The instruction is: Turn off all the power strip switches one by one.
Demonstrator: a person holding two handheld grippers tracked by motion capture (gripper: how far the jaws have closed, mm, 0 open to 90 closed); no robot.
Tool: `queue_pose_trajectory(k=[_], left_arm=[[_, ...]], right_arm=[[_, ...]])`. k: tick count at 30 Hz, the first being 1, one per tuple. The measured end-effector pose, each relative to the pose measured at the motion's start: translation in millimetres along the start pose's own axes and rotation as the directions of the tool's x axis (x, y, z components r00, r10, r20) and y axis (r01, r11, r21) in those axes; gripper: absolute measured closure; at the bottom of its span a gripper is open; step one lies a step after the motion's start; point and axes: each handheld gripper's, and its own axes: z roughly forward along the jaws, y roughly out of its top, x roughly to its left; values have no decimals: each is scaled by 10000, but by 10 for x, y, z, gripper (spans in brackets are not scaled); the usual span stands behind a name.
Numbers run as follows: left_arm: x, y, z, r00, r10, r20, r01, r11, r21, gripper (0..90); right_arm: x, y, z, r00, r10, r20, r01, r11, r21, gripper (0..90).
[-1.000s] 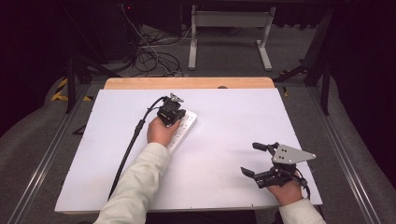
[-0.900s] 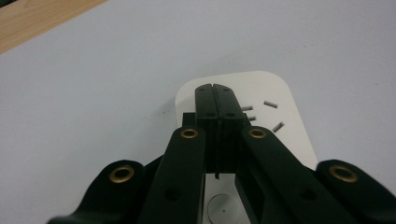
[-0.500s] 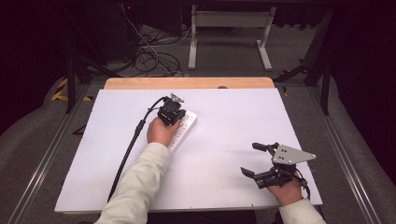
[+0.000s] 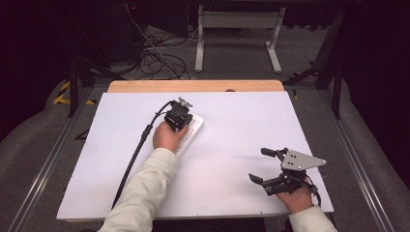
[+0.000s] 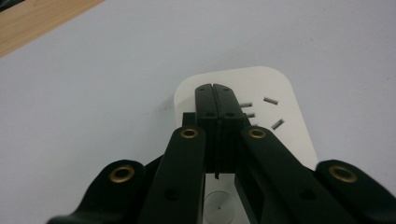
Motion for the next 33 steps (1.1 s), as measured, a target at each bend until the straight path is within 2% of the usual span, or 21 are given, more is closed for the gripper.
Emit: queue_pose_trajectory(k=[1,2,3,4,6,8,9,10,13,16,17,18,21,24,26,29,32,33], left_arm=[[12,7,-37,10000,-23,47,24,9999,-124,900],[23,14,-52,9998,-131,-150,131,9999,-11,900],[50,7,-80,9995,-264,189,266,9996,-87,900],[58,7,-129,9990,-325,322,333,9991,-262,900],[33,35,-259,9985,-174,516,213,9969,-756,900],[-37,71,-408,9978,182,631,-103,9924,-1228,889],[-64,85,-480,9963,260,818,-144,9902,-1391,752],[-94,89,-545,9936,298,1094,-131,9885,-1506,702],[-174,71,-747,9906,681,1183,-441,9799,-1945,593],[-221,30,-931,9866,817,1413,-469,9711,-2340,521],[-221,30,-931,9866,817,1413,-469,9711,-2340,489],[-264,-1,-1048,9839,961,1507,-556,9659,-2528,455],[-324,-69,-1240,9821,1383,1277,-953,9503,-2963,394],[-361,-163,-1414,9792,1559,1301,-1072,9411,-3208,362],[-365,-221,-1500,9812,1472,1250,-1001,9411,-3229,362],[-348,-309,-1593,9794,1444,1408,-915,9404,-3275,335],[-330,-419,-1674,9786,1513,1396,-948,9332,-3467,317],[-326,-457,-1691,9791,1523,1346,-979,9337,-3445,312]], right_arm=[[-1,0,-3,10000,12,8,-12,10000,2,85],[-5,1,-6,10000,10,29,-10,10000,-19,85],[-8,1,-10,10000,30,24,-30,10000,-42,85],[-13,0,-11,10000,39,25,-39,10000,-57,84],[-22,-1,-10,10000,48,54,-48,10000,-29,84],[-21,-1,-7,10000,53,65,-53,10000,-17,84],[-20,0,-7,10000,35,67,-35,10000,-23,84],[-18,0,-8,10000,43,61,-43,10000,-42,84],[-6,7,-19,10000,20,97,-19,10000,-64,84],[3,10,-22,9999,14,129,-13,10000,-92,84],[2,11,-23,9999,25,141,-24,10000,-71,84],[-1,10,-21,9999,24,144,-23,10000,-81,84],[-3,8,-22,9998,16,192,-15,10000,-65,83],[-10,5,-23,9997,40,236,-38,10000,-73,80],[-9,3,-22,9997,58,248,-58,10000,-25,79],[-6,3,-14,9997,48,253,-47,10000,-39,77],[-3,5,-18,9996,54,278,-53,10000,-51,76],[-5,4,-19,9996,64,287,-62,10000,-51,75]])
